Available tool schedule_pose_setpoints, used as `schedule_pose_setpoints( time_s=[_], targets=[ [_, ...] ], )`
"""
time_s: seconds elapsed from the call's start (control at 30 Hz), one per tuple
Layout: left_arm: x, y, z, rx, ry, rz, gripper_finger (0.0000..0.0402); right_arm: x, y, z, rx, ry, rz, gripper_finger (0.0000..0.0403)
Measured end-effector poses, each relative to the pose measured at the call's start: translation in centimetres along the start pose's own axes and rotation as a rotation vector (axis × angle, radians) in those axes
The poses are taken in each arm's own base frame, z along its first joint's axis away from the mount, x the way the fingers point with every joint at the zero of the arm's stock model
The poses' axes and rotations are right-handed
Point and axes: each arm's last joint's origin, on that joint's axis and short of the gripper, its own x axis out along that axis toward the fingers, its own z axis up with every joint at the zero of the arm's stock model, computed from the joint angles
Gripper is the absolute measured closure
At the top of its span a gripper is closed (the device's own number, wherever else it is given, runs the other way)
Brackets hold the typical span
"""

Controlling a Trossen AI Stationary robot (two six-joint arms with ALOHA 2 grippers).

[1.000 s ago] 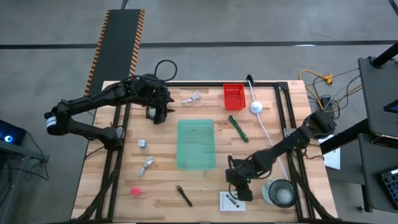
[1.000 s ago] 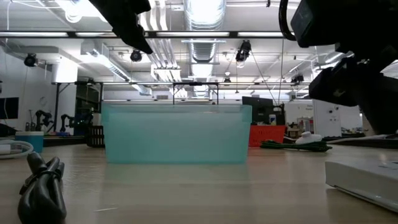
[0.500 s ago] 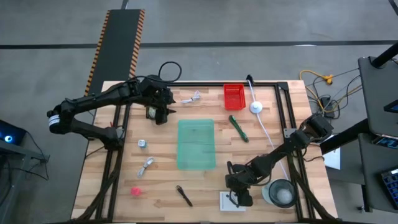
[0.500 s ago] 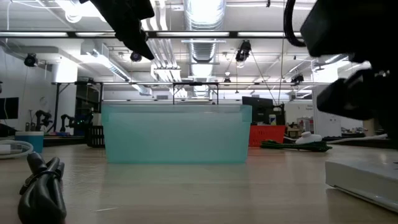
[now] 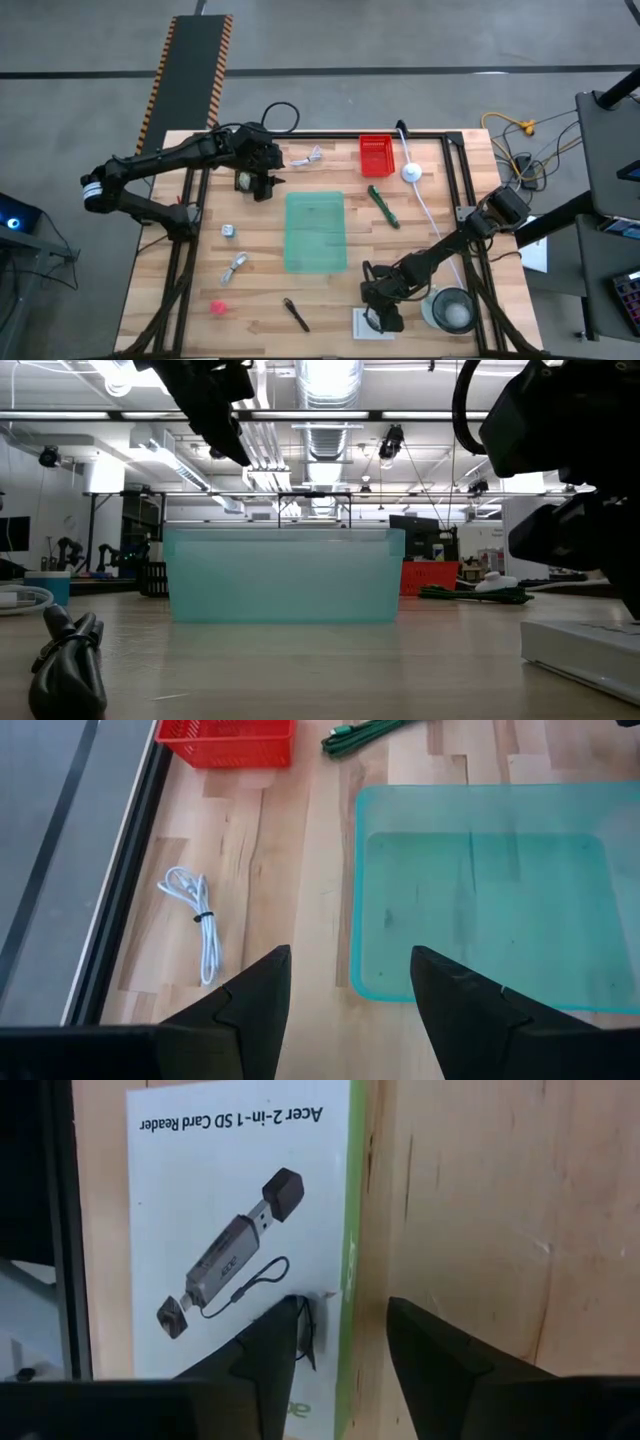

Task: Pick and place items into bin
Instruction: Put the white card reader box into the black bin

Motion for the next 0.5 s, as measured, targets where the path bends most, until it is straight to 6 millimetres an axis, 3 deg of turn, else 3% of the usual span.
schedule_pose_setpoints(
  time_s=[0.23, 0.5],
  targets=[
    [0.00, 0.00, 0.00, 0.000, 0.000, 0.000, 0.0212, 0.08, -0.05, -0.03, -0.001, 0.002, -0.003, 0.0279],
    [0.00, 0.00, 0.00, 0.000, 0.000, 0.000, 0.0212, 0.15, -0.17, -0.07, -0.006, -0.006, -0.026, 0.0329]
  ],
)
